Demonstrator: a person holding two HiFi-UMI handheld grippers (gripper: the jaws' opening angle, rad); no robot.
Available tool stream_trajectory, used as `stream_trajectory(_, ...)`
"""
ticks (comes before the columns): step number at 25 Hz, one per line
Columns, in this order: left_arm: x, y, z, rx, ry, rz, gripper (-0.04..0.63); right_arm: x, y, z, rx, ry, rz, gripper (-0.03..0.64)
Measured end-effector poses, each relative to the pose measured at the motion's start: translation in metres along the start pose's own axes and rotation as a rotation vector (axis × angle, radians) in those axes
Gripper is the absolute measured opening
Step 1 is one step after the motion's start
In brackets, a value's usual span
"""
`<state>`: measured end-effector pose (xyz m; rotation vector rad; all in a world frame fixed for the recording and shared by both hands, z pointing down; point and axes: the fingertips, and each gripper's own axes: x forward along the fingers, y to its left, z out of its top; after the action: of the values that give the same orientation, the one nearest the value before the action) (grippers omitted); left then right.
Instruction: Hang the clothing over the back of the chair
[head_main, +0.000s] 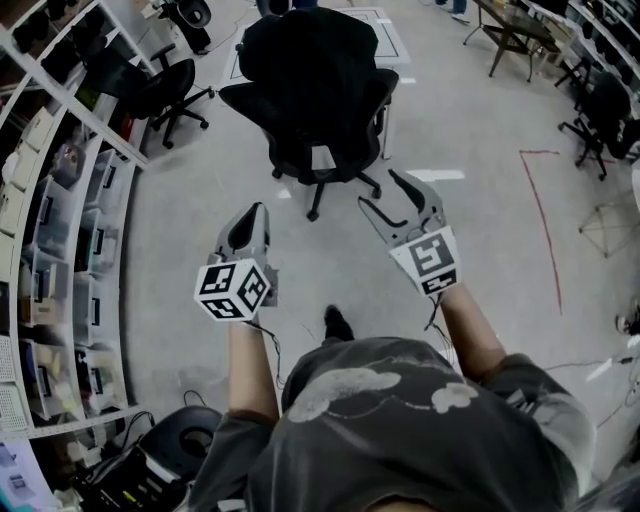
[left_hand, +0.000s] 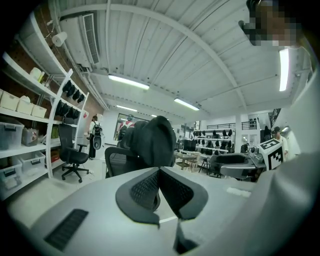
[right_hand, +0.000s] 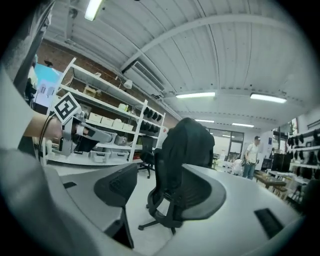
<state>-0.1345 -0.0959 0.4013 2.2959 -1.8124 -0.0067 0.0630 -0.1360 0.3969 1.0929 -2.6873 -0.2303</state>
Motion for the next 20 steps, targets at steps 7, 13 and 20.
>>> stream_trajectory(7,-0.017,-0.017,-0.005,0.002,-0.001,-0.018,0.005,-0.031,-0.004,-0.013,0.086,-0.006,-0.031,0.177)
stream_trajectory(13,-0.035,-0.043,-0.01,0.007,-0.005,-0.029,0.005,-0.064,-0.014,-0.013,0.135,-0.048,-0.072,0.056)
stream_trajectory(20,-0.055,-0.068,-0.015,0.008,-0.006,-0.028,0.005,-0.103,-0.021,-0.017,0.173,-0.054,-0.11,-0.008)
